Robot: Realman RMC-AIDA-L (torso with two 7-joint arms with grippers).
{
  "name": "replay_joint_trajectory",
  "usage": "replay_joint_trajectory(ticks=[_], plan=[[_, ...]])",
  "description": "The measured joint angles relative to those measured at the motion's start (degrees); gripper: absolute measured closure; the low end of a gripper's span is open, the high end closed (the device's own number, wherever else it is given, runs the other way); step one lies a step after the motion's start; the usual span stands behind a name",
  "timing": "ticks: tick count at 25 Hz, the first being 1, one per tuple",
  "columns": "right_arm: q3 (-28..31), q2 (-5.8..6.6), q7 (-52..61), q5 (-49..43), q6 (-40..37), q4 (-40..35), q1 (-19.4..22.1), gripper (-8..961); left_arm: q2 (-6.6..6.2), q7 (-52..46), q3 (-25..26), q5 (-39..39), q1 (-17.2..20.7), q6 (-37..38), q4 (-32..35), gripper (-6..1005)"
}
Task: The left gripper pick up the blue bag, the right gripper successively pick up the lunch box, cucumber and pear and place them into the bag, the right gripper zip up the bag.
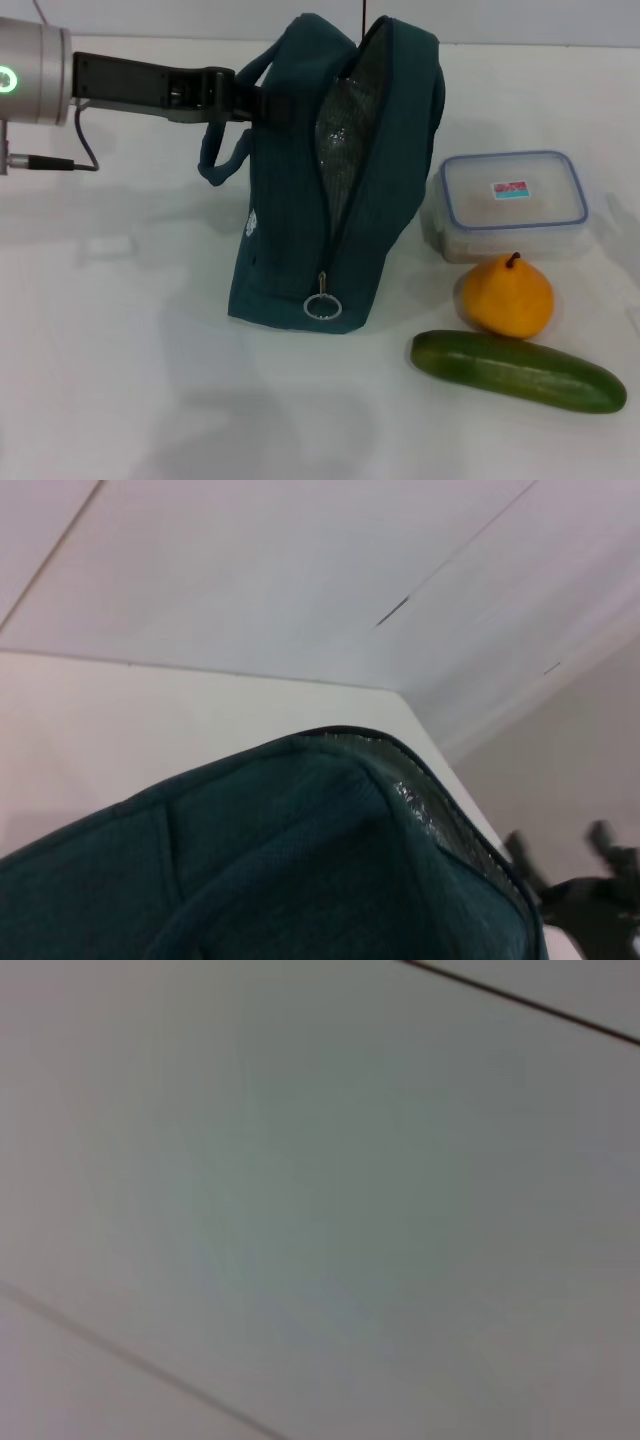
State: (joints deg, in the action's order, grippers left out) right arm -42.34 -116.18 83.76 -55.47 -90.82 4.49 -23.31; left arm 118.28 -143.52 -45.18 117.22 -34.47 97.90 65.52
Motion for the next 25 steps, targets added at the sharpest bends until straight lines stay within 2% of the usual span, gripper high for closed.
replay_joint_trajectory(ticks=[8, 12, 16, 25], plan=[[0.06, -0.04, 7.52, 0.00, 9.18, 0.78, -0.73, 67, 0.03, 5.43, 0.01, -0.62, 0.67, -1.18, -0.05, 935], [0.03, -0.03, 8.59, -0.36, 12.47, 2.09, -2.43, 67, 0.03, 7.13, 0.00, -0.63, 0.78, -1.77, -0.18, 935], [-0.56, -0.01, 9.09, -1.01, 15.15, 2.86, -4.40, 75, 0.03, 8.10, 0.00, -0.63, 0.80, -2.36, 0.03, 935], [-0.46, 0.00, 10.28, -2.79, 18.33, 3.48, -5.92, 93, -0.04, 9.22, 0.00, -0.63, 0.84, -2.55, -0.10, 934]])
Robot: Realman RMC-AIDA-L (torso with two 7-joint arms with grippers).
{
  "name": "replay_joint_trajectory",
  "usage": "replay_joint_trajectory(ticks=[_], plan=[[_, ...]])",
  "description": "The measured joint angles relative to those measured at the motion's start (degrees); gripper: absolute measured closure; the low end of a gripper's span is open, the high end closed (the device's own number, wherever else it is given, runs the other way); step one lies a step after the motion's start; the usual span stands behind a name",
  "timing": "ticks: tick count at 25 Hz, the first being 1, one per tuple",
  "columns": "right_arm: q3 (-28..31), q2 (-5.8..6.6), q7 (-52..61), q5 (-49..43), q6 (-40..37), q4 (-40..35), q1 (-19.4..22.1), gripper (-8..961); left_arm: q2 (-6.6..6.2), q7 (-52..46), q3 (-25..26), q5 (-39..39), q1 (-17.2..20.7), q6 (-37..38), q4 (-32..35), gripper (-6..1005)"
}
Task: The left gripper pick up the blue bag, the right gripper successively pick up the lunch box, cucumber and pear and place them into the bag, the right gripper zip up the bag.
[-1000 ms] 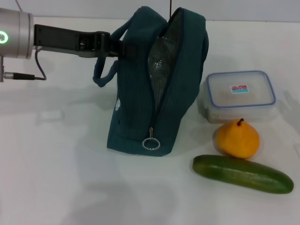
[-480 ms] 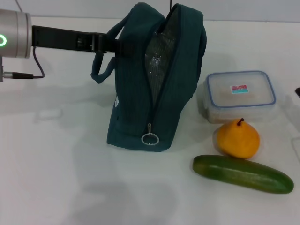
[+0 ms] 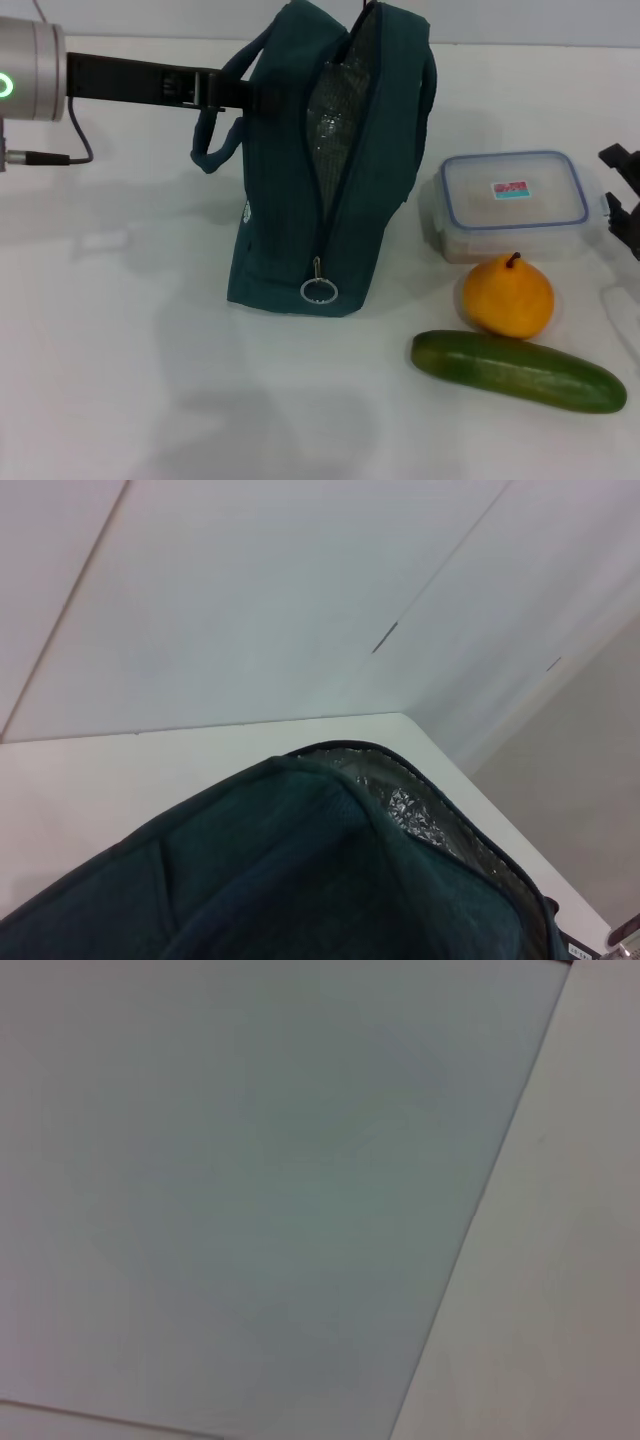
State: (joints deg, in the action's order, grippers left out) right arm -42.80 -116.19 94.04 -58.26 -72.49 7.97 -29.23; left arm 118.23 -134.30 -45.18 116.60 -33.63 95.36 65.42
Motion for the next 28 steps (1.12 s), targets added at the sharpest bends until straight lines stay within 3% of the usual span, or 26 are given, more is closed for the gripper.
replay_joint_trajectory(ticks=[28], plan=[[0.00, 0.00, 0.63, -3.70, -1.83, 0.20, -0.64, 149, 0.05, 0.19, 0.00, -1.45, 2.53, 0.06, 0.22, 932]])
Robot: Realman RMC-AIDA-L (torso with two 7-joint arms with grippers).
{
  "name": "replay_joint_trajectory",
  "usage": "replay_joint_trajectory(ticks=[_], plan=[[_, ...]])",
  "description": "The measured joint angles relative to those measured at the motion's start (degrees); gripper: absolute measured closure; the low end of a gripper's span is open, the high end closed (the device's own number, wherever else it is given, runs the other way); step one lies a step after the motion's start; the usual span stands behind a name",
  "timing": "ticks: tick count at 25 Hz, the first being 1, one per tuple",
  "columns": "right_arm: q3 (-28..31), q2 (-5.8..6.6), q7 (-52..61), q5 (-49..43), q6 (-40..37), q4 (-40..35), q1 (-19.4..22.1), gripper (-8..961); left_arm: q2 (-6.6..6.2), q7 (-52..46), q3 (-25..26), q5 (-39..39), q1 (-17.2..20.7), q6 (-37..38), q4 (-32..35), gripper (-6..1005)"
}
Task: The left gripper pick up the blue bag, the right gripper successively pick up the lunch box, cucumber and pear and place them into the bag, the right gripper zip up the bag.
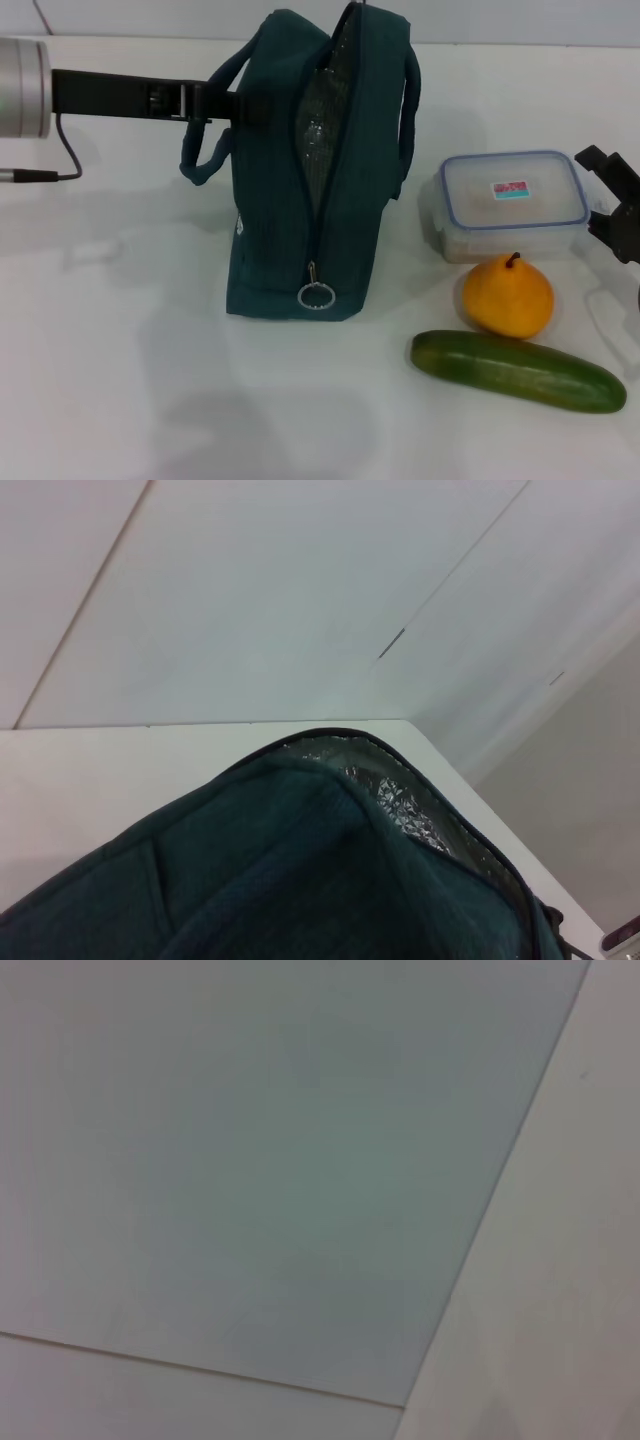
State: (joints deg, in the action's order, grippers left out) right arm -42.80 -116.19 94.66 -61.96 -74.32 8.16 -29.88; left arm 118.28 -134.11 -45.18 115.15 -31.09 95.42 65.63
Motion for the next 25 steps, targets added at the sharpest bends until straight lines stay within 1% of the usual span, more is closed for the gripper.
replay_joint_trajectory(ticks=[11, 16, 25], plan=[[-0.18, 0.00, 0.20, -0.59, -1.04, -0.11, 0.09, 171, 0.02, 0.00, 0.00, -0.40, 0.82, 0.13, 0.02, 931], [-0.11, 0.00, 0.88, -0.96, -1.09, -0.56, 0.09, 394, 0.02, -0.02, 0.00, -0.78, 0.98, 0.13, 0.01, 931], [0.18, 0.00, 0.94, -0.97, -1.11, -0.64, 0.18, 410, 0.01, -0.18, 0.00, -0.78, 0.73, 0.05, 0.04, 930]])
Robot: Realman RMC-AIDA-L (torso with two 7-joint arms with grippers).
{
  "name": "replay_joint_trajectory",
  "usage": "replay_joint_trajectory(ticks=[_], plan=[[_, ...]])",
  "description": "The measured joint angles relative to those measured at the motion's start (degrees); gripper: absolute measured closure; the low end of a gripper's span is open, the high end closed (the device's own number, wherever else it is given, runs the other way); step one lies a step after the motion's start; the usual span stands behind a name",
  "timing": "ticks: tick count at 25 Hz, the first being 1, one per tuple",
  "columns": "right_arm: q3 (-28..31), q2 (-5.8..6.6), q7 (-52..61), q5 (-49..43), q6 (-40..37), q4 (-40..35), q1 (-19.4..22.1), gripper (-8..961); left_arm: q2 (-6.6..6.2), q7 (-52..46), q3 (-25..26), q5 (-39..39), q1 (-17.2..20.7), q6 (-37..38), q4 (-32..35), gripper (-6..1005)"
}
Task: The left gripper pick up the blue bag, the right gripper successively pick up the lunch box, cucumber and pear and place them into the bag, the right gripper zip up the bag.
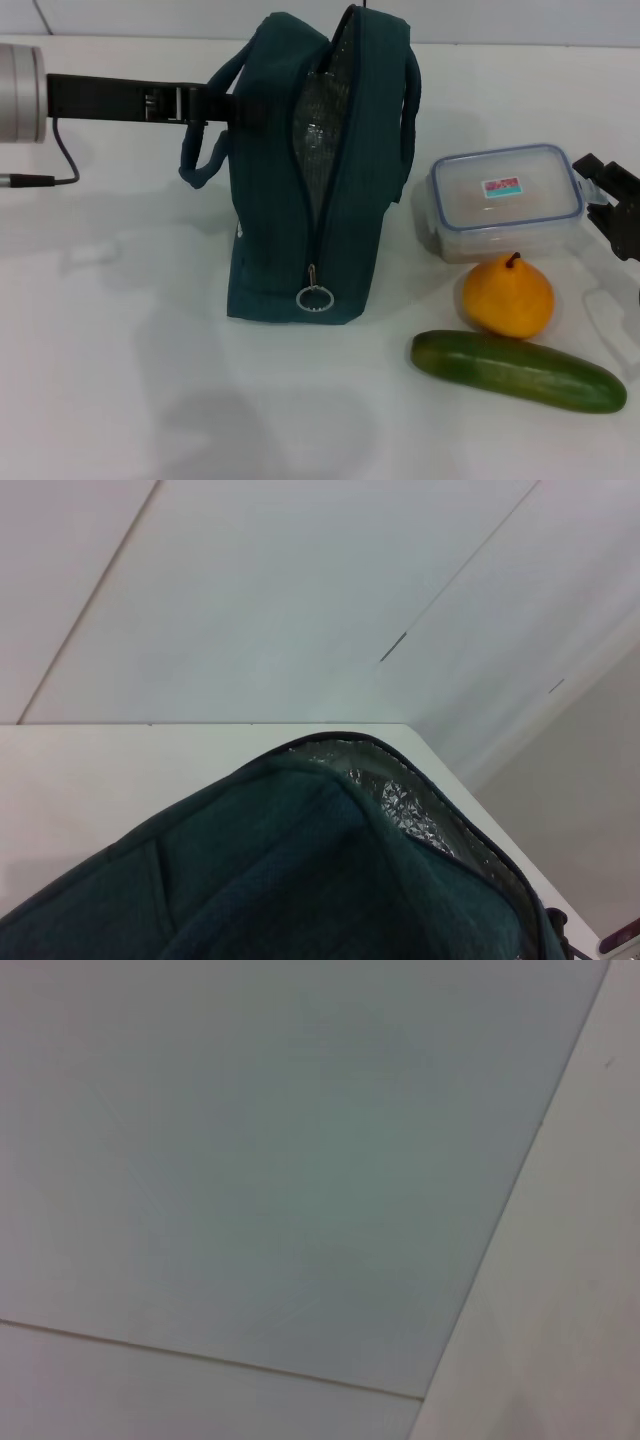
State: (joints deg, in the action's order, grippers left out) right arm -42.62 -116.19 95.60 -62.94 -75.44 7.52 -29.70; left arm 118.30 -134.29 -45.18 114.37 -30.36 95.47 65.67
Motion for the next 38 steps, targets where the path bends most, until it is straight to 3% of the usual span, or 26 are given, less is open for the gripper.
replay_joint_trajectory(ticks=[17, 21, 38], plan=[[-0.07, 0.00, 0.65, -0.48, 0.03, -0.36, -0.06, 747, -0.04, 0.17, 0.00, 0.01, -0.30, -0.02, -0.11, 928], [-0.10, 0.00, 5.49, -0.42, 0.71, -0.41, 0.17, 856, -0.01, 0.17, 0.00, 0.04, -0.20, -0.02, -0.11, 928], [-0.45, 0.00, 6.78, -0.89, -0.06, -1.11, 0.39, 856, 0.00, 0.17, -0.03, 0.06, -0.03, -0.02, -0.03, 927]])
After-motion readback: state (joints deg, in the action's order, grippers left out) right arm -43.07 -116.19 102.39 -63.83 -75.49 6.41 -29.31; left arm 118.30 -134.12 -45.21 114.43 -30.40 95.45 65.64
